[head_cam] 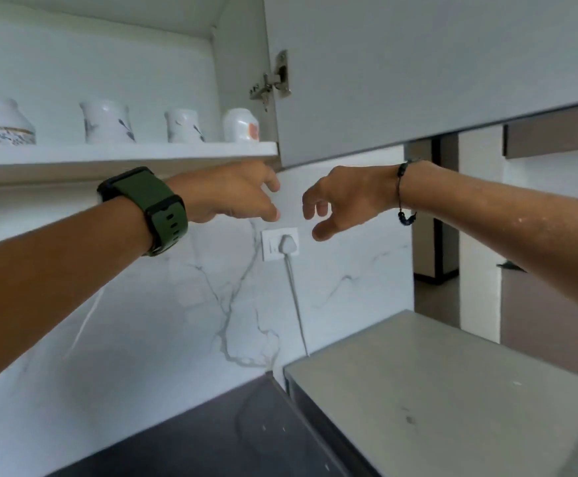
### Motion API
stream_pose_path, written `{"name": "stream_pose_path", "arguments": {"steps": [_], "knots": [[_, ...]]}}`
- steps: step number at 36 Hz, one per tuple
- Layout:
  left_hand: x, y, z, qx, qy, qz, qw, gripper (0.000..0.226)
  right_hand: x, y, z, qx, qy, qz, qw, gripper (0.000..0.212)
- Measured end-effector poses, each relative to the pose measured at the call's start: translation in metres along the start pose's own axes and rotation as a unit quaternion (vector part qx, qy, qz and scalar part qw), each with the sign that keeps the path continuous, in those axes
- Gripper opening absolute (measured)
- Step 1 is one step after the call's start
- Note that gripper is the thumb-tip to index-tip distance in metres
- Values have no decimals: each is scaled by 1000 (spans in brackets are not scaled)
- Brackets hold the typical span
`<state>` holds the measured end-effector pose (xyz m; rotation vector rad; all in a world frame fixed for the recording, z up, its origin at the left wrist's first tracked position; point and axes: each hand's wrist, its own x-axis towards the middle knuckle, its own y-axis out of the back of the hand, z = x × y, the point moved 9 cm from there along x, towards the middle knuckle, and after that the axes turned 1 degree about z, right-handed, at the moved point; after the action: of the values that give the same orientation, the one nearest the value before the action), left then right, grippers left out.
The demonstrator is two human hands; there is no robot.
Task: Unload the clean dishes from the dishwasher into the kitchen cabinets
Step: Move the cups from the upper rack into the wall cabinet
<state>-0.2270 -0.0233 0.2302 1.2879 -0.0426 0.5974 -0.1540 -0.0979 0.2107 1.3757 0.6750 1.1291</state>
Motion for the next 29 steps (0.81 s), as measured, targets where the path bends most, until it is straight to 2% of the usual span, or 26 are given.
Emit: {"name": "stream_pose_path", "arguments": {"steps": [5,10,16,19,24,29], "knots": [[-54,-58,46,-3,-13,-44,999,50,-83,-38,13,7,-27,-39,999,39],[-120,-150,111,-30,-29,-125,991,55,-192,-94,40,22,-59,-108,992,35],[-195,-267,187,-112,-42,-217,969,51,-320,-162,80,11,-110,-191,975,27],[-224,-327,221,-145,-55,-255,954,50,-373,-198,103,14,-128,-220,967,32],[-252,-419,251,-192,-43,-323,926,51,-436,-260,153,66,-184,-252,948,31],[-255,-509,249,-208,-10,-375,903,51,-463,-334,197,99,-212,-280,931,31]]}}
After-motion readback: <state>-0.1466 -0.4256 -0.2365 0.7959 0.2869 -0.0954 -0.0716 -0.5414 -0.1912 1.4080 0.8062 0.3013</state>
